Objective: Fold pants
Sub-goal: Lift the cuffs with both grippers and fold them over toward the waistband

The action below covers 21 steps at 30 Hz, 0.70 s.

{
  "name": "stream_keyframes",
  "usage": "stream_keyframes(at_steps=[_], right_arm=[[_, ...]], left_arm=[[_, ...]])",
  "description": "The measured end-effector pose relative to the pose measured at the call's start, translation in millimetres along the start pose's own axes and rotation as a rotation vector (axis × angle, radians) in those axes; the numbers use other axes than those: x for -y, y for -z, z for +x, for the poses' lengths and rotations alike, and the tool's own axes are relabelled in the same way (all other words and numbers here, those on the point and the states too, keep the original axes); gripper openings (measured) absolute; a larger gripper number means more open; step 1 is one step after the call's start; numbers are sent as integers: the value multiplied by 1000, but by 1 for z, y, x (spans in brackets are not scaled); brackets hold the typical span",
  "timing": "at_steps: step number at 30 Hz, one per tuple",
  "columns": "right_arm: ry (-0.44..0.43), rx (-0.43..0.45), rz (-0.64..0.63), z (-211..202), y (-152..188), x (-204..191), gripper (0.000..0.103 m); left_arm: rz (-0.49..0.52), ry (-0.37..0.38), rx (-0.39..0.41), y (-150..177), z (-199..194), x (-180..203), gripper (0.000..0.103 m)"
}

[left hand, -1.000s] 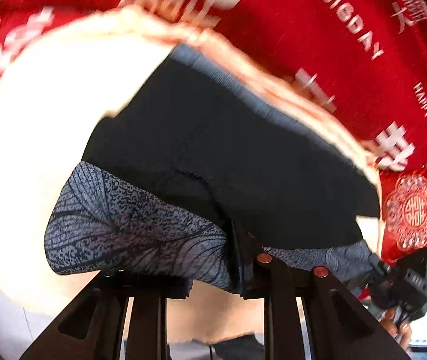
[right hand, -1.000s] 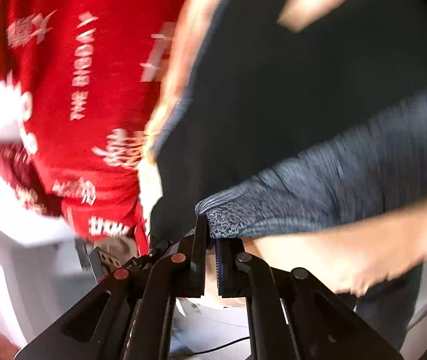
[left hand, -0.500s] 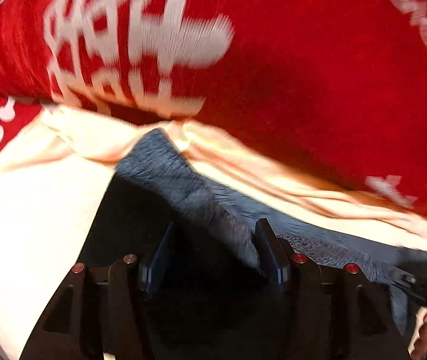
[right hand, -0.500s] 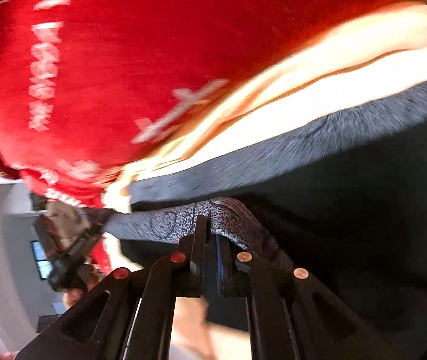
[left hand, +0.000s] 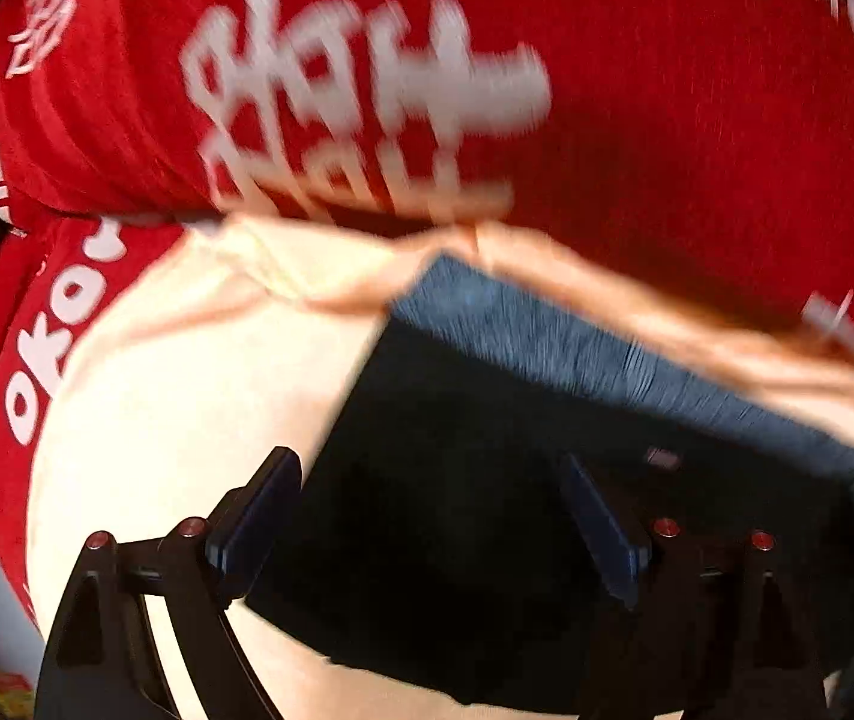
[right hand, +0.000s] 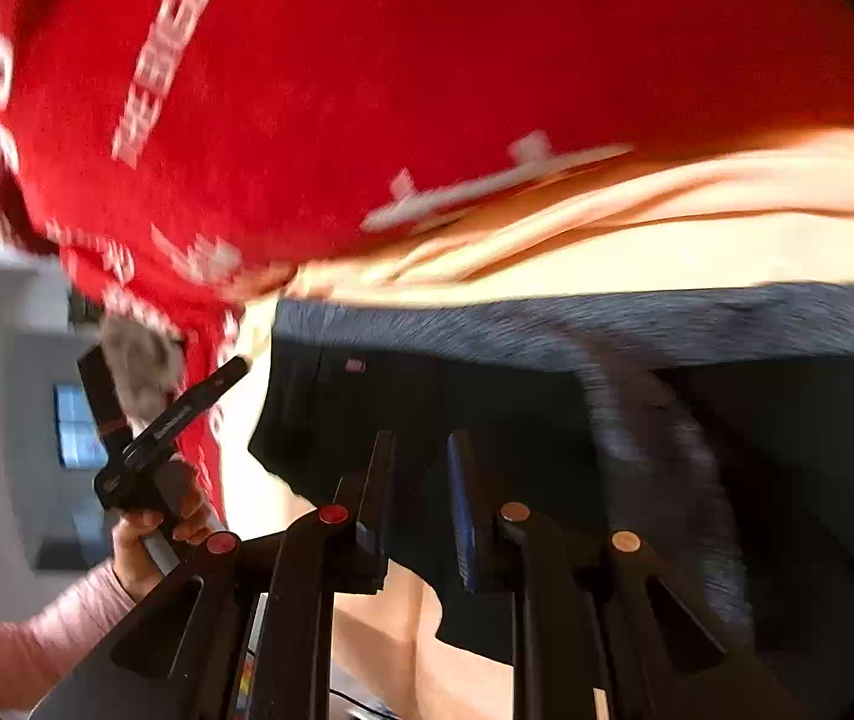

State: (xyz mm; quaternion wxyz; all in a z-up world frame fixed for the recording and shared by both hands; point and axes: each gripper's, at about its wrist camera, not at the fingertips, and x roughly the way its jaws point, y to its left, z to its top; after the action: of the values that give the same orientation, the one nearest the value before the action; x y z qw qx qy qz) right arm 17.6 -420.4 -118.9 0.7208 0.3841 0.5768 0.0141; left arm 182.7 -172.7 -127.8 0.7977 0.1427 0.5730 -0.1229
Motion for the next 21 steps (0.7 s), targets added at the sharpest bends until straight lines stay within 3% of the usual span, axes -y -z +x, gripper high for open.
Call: stream_keyframes(at_steps=[3,4,5,10,11,14,17,21], right_arm=[[113,-30,-7,35,-10,11,21],[195,-30,7,43,-13,22,20],[179,-18,36,43,-15,32,12],[135,146,130,-25,-1,44,17],[111,166,133,-38,6,42,22],[86,231,152,-84,39,47,62],[76,244,196,-117,77,61,65],[136,252,300,-155,150,94,65]], left_arm=[[13,-14,-45,14,19,8,88],[16,-20,-35,17,17,9,88],[29,-26,-34,20,13,12,88],[121,-37,-56,37,-15,26,88],[142,-37,-52,41,-22,29,88],[218,-18,-53,62,-51,54,88],[291,52,-82,88,-70,88,88],[383,148,-123,113,-74,133,88]])
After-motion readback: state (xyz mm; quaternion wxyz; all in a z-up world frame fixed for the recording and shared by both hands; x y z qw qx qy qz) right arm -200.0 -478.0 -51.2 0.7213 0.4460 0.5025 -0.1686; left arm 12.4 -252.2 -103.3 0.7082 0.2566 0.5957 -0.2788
